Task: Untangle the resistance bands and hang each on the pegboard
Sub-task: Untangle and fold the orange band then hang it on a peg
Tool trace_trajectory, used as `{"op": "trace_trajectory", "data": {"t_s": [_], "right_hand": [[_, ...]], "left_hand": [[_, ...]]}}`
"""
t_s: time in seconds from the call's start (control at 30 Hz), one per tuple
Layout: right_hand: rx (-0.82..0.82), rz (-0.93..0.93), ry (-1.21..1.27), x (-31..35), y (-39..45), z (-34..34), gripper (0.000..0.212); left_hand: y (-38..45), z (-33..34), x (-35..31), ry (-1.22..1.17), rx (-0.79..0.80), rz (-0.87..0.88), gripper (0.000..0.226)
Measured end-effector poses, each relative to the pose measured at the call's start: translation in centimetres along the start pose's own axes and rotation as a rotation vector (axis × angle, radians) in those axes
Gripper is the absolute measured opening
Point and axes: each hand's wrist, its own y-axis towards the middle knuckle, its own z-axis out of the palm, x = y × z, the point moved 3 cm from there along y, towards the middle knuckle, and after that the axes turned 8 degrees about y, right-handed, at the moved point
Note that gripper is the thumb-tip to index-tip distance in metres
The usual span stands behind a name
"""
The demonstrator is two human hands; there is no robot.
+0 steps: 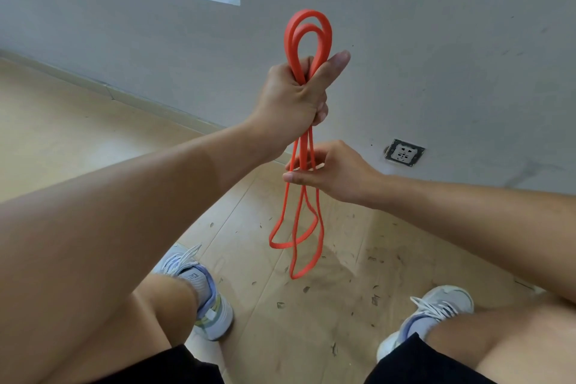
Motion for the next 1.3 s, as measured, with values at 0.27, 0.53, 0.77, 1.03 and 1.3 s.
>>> {"op": "trace_trajectory", "data": {"t_s": [0.27,0.53,0.77,1.03,1.3], "right_hand": [[0.026,0.033,0.133,-0.3,0.06,0.47,0.029],[0.041,0.059,0.053,0.09,0.15,0.18,0.031],[0.089,0.029,-0.057,0.09,0.09,0.05,0.029],[0.078,0.005,-0.01,0.1,0.07,0.29,0.024],[0.024,0.02,0.204,-0.01,0.23,0.76,0.028]], "left_hand": [[0.35,-0.93,0.47,0.001,-0.041,-0.026,0.035],[0.26,-0.95,0.5,0.056,-0.026,0.025,0.03],[0.26,-0.72,0.68,0.077,-0.017,0.026,0.031],[0.19,-0.44,0.36,0.051,-0.025,0.01,0.031],[0.3,-0.47,0.26,-0.004,-0.027,-0.018,0.033]]}}
